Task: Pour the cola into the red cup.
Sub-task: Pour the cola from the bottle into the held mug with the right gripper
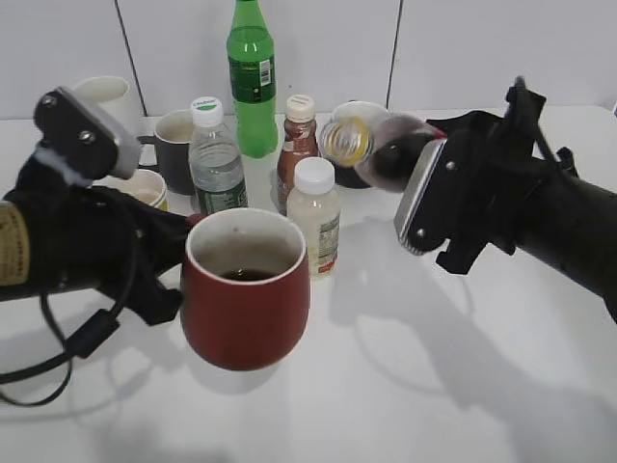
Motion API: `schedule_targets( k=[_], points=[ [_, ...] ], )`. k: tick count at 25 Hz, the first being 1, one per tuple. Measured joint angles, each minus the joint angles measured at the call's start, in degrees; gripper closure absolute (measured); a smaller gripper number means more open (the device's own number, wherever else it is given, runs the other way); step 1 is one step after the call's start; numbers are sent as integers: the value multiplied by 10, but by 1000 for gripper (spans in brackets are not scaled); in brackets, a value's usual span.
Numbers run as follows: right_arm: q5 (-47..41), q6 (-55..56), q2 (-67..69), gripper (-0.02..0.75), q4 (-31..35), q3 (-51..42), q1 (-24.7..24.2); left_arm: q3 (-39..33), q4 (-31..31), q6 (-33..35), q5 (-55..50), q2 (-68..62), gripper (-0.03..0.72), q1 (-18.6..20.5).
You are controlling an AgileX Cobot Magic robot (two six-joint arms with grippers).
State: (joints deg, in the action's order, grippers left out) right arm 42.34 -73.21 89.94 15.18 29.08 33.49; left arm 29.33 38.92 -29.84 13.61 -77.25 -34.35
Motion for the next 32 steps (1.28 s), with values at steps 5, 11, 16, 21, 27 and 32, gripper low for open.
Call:
schedule_targets(
  k=[5, 11, 16, 21, 27, 32],
  points=[
    [0, -56, 0, 266, 0, 4, 6, 30, -3, -2, -9, -31, 629, 0],
    [20, -112, 0, 266, 0, 18, 8, 48, -3, -2, -9, -62, 629, 0],
    [22, -163, 0, 266, 0, 19, 8, 48, -3, -2, -4, -67, 629, 0],
    [22, -194, 0, 266, 0, 19, 8, 48, -3, -2, 11, -67, 629, 0],
    [22, -225, 0, 266, 4, 22, 8, 49, -3, -2, 41, -67, 629, 0],
    [23, -251, 0, 266, 4, 37, 8, 49, -3, -2, 45, -67, 629, 0]
  ],
)
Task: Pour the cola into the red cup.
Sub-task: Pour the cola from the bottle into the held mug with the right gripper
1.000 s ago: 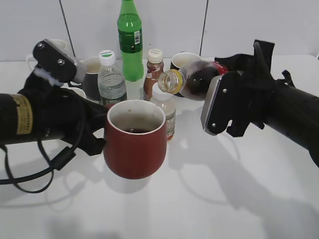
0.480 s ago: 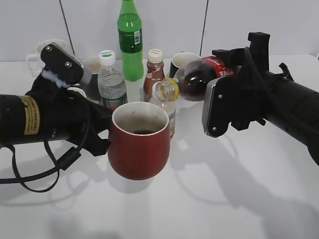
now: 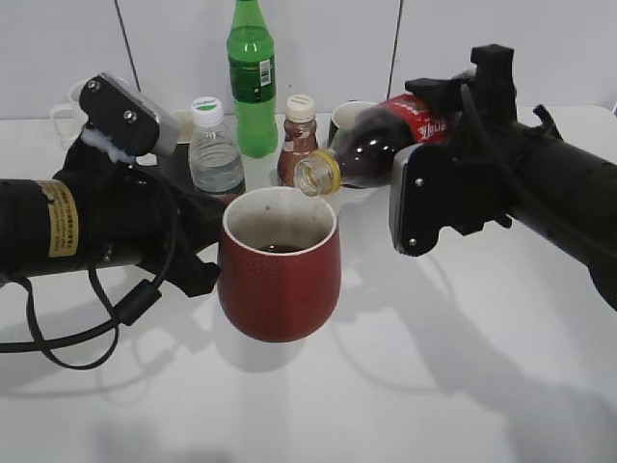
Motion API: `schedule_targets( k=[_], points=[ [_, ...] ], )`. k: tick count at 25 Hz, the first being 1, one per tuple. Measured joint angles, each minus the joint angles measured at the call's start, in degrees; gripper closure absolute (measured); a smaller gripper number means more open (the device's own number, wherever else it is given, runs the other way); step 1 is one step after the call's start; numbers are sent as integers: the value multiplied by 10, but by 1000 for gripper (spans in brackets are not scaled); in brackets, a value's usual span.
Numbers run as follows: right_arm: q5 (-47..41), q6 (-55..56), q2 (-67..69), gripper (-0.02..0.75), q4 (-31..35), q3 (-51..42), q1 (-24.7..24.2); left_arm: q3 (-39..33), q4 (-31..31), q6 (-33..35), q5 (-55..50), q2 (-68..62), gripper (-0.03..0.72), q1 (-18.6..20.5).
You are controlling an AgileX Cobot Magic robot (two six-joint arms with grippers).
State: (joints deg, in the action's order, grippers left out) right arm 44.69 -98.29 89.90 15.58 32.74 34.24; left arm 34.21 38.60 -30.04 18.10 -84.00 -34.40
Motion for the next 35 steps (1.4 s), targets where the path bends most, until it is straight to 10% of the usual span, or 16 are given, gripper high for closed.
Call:
schedule_targets(
  k=[35],
  points=[
    [6, -16, 0, 266, -23, 10, 0, 0, 2, 0, 2, 0, 629, 0]
  ],
)
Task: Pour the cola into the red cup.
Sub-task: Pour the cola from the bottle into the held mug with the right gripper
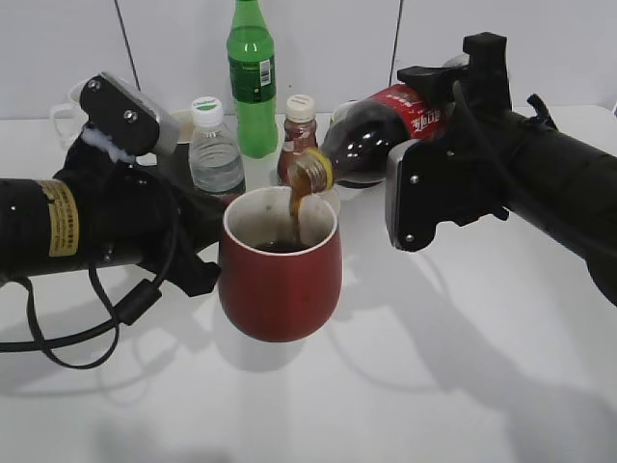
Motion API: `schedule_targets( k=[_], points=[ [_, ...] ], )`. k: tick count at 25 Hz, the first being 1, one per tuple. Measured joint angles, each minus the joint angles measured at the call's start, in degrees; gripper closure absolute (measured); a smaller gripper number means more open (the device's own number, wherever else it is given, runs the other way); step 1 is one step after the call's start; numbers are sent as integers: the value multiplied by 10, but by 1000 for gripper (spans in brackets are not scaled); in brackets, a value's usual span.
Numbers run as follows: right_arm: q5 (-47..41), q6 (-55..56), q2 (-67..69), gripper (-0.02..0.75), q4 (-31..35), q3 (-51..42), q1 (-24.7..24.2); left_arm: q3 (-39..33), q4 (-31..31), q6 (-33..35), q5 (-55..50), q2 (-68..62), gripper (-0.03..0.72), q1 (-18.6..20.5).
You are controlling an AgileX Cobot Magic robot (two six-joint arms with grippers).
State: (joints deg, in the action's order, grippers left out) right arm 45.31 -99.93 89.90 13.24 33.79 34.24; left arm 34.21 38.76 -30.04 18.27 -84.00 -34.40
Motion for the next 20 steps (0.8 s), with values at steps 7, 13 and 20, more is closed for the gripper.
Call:
schedule_targets(
  k=[7, 13, 20],
  points=[
    [-45, 103, 0, 266, -14, -5, 1, 24, 3, 2, -7, 7, 629, 0],
    [-33, 325, -1, 266, -17, -8, 1, 45, 4, 3, -9, 46, 629, 10],
    [-31, 643, -1, 266, -15, -8, -3, 42, 9, 3, -17, 77, 629, 131]
  ],
)
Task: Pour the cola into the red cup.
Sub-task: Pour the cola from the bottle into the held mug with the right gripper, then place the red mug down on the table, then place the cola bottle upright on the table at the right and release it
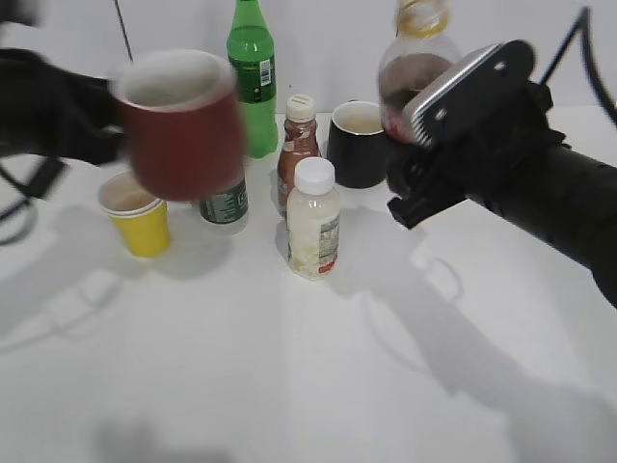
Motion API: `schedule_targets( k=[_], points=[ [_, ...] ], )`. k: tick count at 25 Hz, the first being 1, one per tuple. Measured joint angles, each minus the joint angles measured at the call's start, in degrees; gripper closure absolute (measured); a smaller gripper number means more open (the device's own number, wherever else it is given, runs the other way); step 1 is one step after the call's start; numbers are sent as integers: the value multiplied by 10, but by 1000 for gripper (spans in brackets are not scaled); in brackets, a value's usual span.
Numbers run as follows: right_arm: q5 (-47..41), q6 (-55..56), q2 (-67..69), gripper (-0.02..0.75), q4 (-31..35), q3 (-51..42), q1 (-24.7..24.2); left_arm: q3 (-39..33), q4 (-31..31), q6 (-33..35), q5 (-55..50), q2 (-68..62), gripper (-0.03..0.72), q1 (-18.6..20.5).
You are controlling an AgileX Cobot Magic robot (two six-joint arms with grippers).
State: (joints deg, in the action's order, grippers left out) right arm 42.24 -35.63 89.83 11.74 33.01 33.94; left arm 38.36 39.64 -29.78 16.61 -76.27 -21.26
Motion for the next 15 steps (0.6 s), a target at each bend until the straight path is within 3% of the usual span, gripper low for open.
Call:
schedule_targets(
  k=[3, 6, 8, 11, 15],
  points=[
    [-7, 114, 0, 266, -14, 0, -28, -15, 0, 0, 22, 4, 629, 96],
    [-22, 209, 0, 266, -62, 0, -87, -24, -1, 11, 49, 4, 629, 186],
    [-24, 281, 0, 266, -117, 0, -138, -25, -20, 53, 78, -4, 629, 234],
    [-25, 368, 0, 266, -169, 0, -196, -25, -104, 154, 125, -43, 629, 278],
    [-25, 399, 0, 266, -195, 0, -221, -25, -219, 270, 219, -148, 629, 299]
  ],
)
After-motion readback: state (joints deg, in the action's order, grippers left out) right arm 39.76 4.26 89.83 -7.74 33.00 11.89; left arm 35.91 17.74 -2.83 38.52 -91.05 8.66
